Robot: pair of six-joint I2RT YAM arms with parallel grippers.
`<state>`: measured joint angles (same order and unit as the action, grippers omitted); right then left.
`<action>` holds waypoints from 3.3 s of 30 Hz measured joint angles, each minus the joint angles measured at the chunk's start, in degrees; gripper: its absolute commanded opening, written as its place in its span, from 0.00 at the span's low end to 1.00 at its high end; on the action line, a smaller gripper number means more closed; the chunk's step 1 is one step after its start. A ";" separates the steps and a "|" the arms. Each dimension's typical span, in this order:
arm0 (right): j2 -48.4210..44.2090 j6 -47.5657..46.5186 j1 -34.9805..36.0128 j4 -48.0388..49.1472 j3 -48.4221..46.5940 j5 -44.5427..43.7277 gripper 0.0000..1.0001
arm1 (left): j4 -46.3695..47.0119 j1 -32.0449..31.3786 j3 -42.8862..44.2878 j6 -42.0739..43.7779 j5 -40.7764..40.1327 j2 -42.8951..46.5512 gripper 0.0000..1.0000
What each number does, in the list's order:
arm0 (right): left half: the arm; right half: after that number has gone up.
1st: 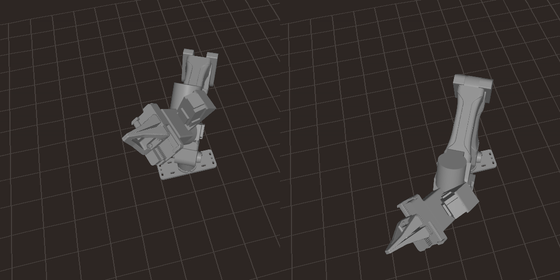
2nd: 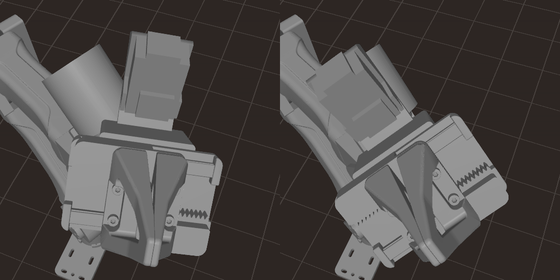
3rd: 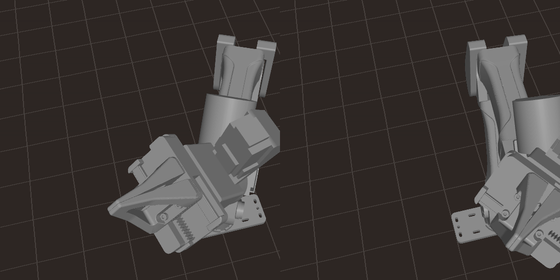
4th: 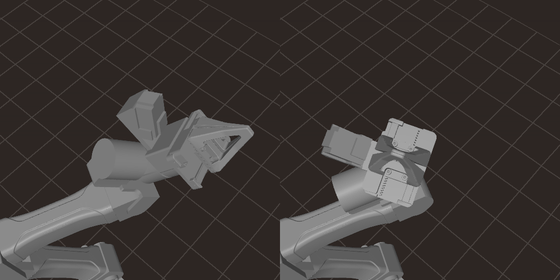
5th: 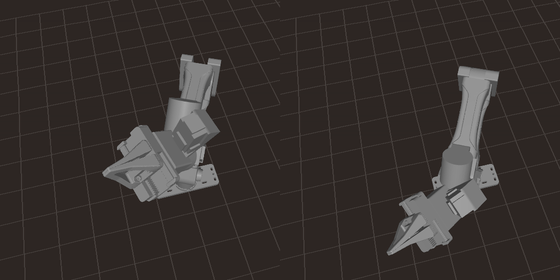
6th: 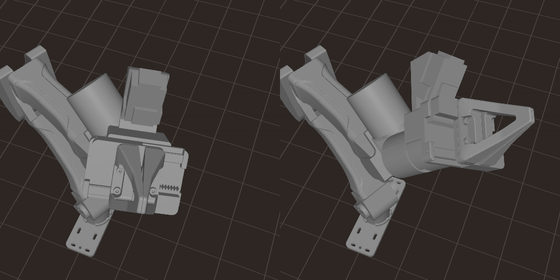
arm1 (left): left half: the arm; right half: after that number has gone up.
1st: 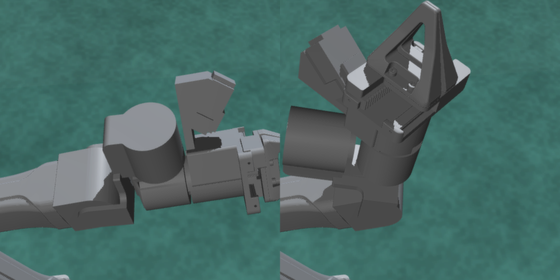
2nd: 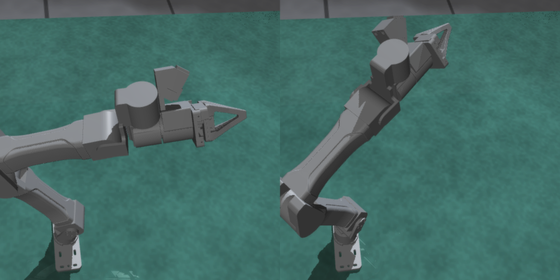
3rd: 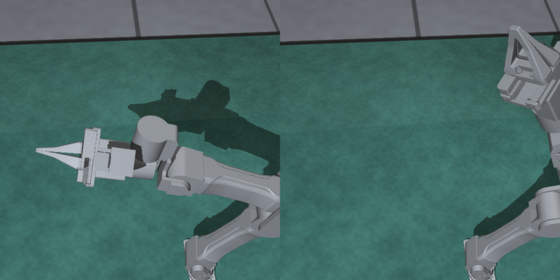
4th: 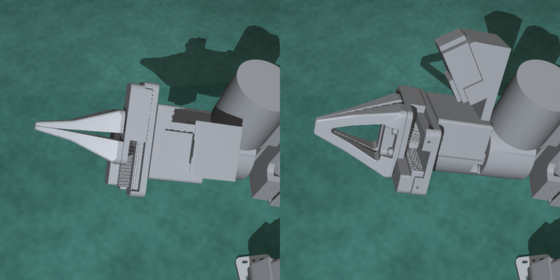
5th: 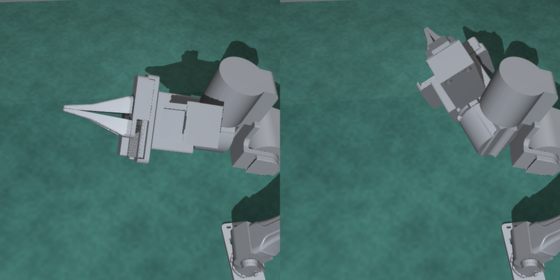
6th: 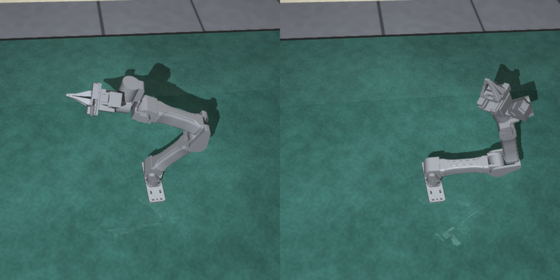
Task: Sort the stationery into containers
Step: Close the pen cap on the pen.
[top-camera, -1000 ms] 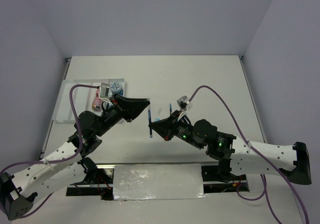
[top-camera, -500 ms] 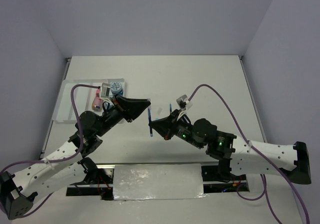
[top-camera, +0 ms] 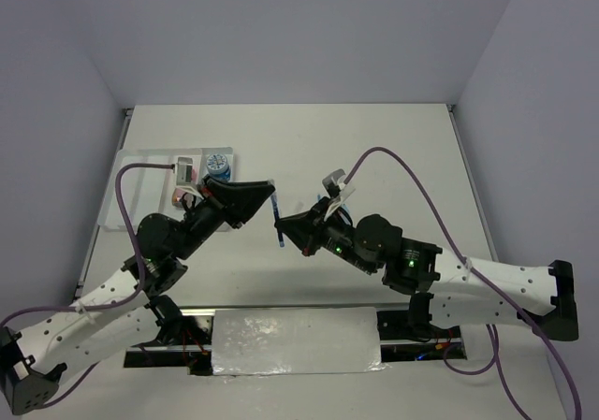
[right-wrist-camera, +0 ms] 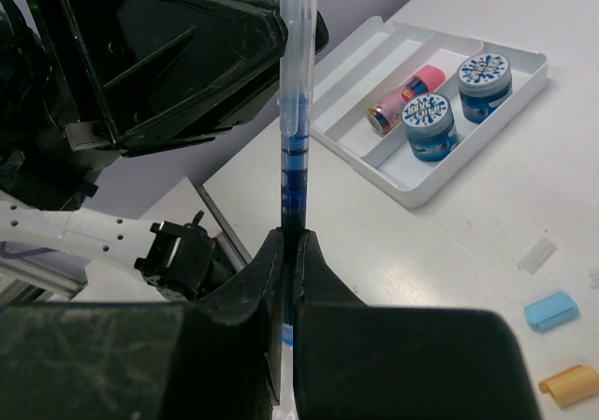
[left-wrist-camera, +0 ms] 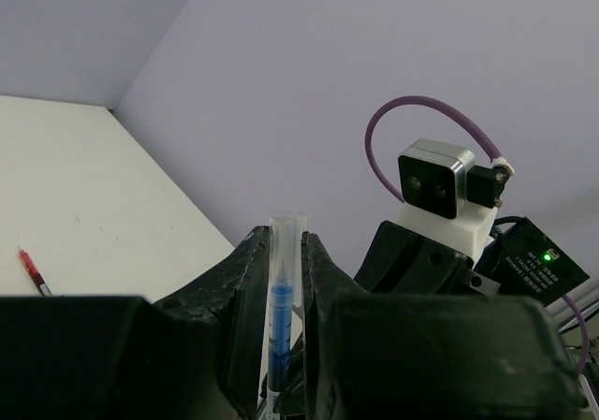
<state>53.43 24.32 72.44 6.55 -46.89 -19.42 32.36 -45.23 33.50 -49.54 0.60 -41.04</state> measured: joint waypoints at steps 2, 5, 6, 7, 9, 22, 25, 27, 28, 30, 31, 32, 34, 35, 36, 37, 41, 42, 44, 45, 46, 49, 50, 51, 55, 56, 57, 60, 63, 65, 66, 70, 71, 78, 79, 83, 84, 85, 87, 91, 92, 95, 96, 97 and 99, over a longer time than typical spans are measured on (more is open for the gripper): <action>0.00 -0.20 0.13 -0.48 -0.66 0.04 0.00 | 0.00 -0.13 0.00 0.13 -0.37 0.79 0.03; 0.33 -0.28 0.35 -1.64 -1.90 0.17 0.00 | 0.24 -0.24 0.00 0.46 -0.39 1.18 0.13; 0.59 -0.37 0.35 -1.88 -2.32 0.26 0.00 | 0.37 -0.24 0.00 0.90 -0.37 1.18 0.15; 0.94 -0.52 0.33 -1.97 -2.71 0.57 0.00 | 0.52 -0.24 0.00 1.33 -0.35 1.18 0.18; 1.68 -1.14 0.33 -1.95 -3.34 0.98 0.00 | 0.72 -0.26 0.07 2.12 -0.26 1.14 0.24; 1.73 -7.93 0.26 1.64 -3.76 2.43 0.00 | -2.47 -0.85 2.97 7.74 5.70 -0.22 0.42; 0.90 -8.70 0.26 2.86 -3.78 2.27 0.00 | -3.87 -1.33 3.04 8.20 7.76 -1.09 0.48; 0.39 -9.09 0.26 2.58 -3.76 2.25 0.00 | -4.11 -1.29 3.28 8.94 8.46 -1.46 0.54; 0.33 -9.27 0.26 2.69 -3.76 2.25 0.00 | -4.22 -1.31 3.39 9.07 8.59 -1.44 0.57; 0.15 -9.51 0.26 2.80 -3.76 2.27 0.00 | -4.15 -1.31 3.39 9.18 8.92 -1.16 0.56; 0.11 -9.70 0.26 2.82 -3.76 2.27 0.00 | -4.11 -1.31 3.39 9.20 9.11 -1.05 0.55; 0.09 -9.84 0.26 2.82 -3.76 2.29 0.00 | -4.07 -1.31 3.39 9.27 9.33 -0.96 0.55; 0.07 -10.10 0.26 2.84 -3.76 2.27 0.00 | -4.07 -1.31 3.39 9.42 9.79 -0.70 0.55; 0.07 -10.16 0.26 2.84 -3.76 2.27 0.00 | -4.07 -1.31 3.39 9.70 10.03 -0.57 0.54; 0.07 -10.32 0.26 2.84 -3.76 2.27 0.00 | -4.07 -1.31 3.39 10.19 10.29 -0.42 0.53; 0.04 -10.34 0.26 2.93 -3.76 2.29 0.00 | -4.07 -1.31 3.39 10.40 10.56 -0.31 0.49; -0.02 -10.56 0.26 2.95 -3.76 2.43 0.00 | -4.02 -1.31 3.39 11.06 11.67 0.04 0.28; -0.04 -10.62 0.26 2.97 -3.76 2.56 0.00 | -4.02 -1.31 3.39 11.61 11.82 0.07 0.23; -0.07 -10.78 0.26 3.02 -3.76 2.73 0.00 | -4.13 -1.31 3.54 12.24 12.13 0.04 0.17; -0.07 -10.78 0.26 3.10 -3.76 2.86 0.00 | -4.17 -1.31 3.67 12.52 12.17 0.02 0.16; -0.09 -10.84 0.26 3.23 -3.76 3.13 0.00 | -4.15 -1.31 3.72 12.76 12.31 0.02 0.14; -0.24 -11.30 0.26 3.28 -3.76 3.69 0.00 | -4.04 -1.31 3.80 13.40 12.81 0.02 0.07; -0.31 -11.47 0.24 3.28 -3.72 3.87 0.00 | -3.98 -1.31 3.80 13.49 12.98 0.02 0.04; -0.42 -11.82 0.17 3.30 -3.67 4.24 0.00 | -3.82 -1.31 3.80 13.66 13.33 0.02 0.00; -1.29 -13.44 0.04 3.72 -3.15 6.27 0.20 | -2.58 -1.29 3.80 15.19 15.82 -0.02 0.00; -1.60 -13.86 0.04 3.96 -2.97 6.86 0.26 | -2.10 -1.29 3.80 15.39 16.61 -0.07 0.00; -1.88 -14.27 0.04 4.17 -2.75 7.48 0.34 | -1.44 -1.29 3.80 15.78 17.81 -0.13 0.00; -2.23 -15.39 0.04 4.66 -2.10 9.20 0.43 | 0.72 -1.44 3.80 16.33 21.84 -0.55 0.00; -2.23 -15.96 0.07 5.29 -1.55 10.38 0.43 | 2.29 -1.49 3.80 16.44 24.61 -0.87 0.00; -2.19 -16.20 0.04 5.68 -1.51 11.23 0.42 | 2.91 -1.53 3.80 16.46 25.55 -0.90 0.00; -2.19 -16.33 0.04 5.92 -1.51 11.65 0.40 | 3.30 -1.55 3.80 16.46 25.88 -0.90 0.00; -2.05 -16.57 0.07 6.62 -1.53 13.57 0.27 | 4.55 -1.77 3.61 16.68 26.47 -0.87 0.00; -1.86 -16.55 0.11 6.80 -1.53 14.29 0.23 | 4.81 -1.77 3.45 16.68 26.49 -0.87 0.00; -0.79 -17.11 0.04 7.54 -1.99 17.92 0.00 | 5.60 -1.86 2.80 16.85 26.45 -0.31 0.16; -0.72 -17.29 0.02 7.82 -1.99 18.56 0.00 | 5.40 -1.90 2.80 17.07 26.56 -0.11 0.23; -0.68 -18.14 -0.04 7.87 -1.95 20.35 0.00 | 3.61 -2.29 3.76 19.63 26.69 0.07 0.92; -0.66 -18.27 -0.02 7.85 -1.84 20.35 0.00 | 1.90 -2.38 4.39 20.39 27.21 0.02 0.99; -0.66 -18.32 -0.04 7.85 -1.84 20.31 0.00 | 0.55 -2.71 5.18 21.22 27.41 0.02 0.99; -0.70 -18.60 -0.15 8.02 -1.84 20.15 0.00 | -2.49 -3.10 6.12 22.25 27.65 0.00 0.99; -0.66 -18.93 -0.50 7.48 -1.84 19.19 0.00 | -7.37 -3.13 7.50 23.47 27.50 -0.07 0.99; -0.61 -18.93 -0.68 7.37 -1.84 18.99 0.00 | -8.55 -3.13 8.15 23.87 27.34 -0.07 0.99; -0.52 -18.93 -1.11 7.13 -1.84 18.73 0.00 | -11.32 -3.13 10.54 24.44 26.23 -0.07 1.00; -0.50 -18.93 -1.16 7.10 -1.84 18.64 0.00 | -12.46 -3.13 11.63 24.81 25.07 -0.07 0.99; -0.48 -18.93 -1.25 7.08 -1.84 18.58 0.00 | -13.22 -3.13 12.50 25.24 24.20 -0.04 0.99; -0.35 -18.93 -1.33 7.06 -1.84 18.53 0.00 | -15.54 -3.13 14.97 25.40 21.49 -0.13 0.99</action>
<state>53.08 5.39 71.11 13.61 -48.73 -0.89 16.82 -48.36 48.47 -24.14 22.09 -41.17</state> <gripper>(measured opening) 0.173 0.994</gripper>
